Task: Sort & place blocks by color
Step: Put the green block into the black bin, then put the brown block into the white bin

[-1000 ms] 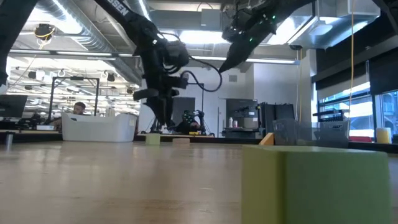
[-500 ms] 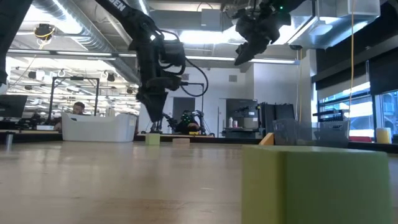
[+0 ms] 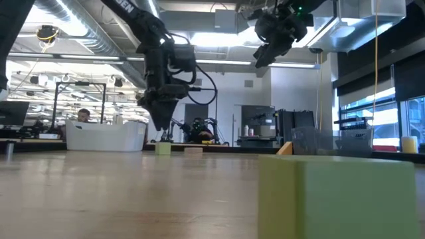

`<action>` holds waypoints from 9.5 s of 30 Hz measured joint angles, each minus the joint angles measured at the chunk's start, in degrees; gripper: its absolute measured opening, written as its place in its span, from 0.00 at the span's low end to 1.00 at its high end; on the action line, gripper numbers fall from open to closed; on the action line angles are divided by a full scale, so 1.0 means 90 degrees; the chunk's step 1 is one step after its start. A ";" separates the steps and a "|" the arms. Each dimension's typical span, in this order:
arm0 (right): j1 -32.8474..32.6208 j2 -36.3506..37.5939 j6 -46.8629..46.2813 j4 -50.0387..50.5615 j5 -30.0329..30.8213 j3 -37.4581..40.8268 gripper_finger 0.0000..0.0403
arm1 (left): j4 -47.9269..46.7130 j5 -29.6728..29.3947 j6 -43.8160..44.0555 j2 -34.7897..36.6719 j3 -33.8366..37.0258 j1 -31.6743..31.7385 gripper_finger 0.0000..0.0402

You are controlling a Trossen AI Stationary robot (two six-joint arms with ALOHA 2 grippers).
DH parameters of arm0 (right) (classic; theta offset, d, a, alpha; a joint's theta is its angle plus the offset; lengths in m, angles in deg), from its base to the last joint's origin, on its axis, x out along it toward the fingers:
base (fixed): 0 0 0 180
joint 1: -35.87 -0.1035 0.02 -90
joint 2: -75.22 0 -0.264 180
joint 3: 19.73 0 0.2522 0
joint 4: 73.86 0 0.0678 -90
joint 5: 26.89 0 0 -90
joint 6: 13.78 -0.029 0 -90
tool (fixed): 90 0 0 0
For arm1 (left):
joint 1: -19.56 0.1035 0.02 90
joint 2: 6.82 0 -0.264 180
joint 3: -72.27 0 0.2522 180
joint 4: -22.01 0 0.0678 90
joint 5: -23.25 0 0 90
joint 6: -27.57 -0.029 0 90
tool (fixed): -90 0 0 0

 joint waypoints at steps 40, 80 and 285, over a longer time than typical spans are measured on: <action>0.0000 -0.0007 -0.0005 -0.0121 0.0009 0.0000 0.41 | 0.0189 0.0130 -0.0178 -0.0140 -0.0012 0.0095 0.65; -0.0001 -0.0012 -0.0005 -0.0126 0.0011 0.0000 0.41 | 0.0312 -0.0306 -0.0955 -0.1183 -0.0013 -0.0227 0.43; 0.0804 0.0682 -0.5648 -0.2418 0.4114 0.2647 0.46 | 0.2392 0.1878 -0.0898 0.0515 -0.0007 0.1122 0.48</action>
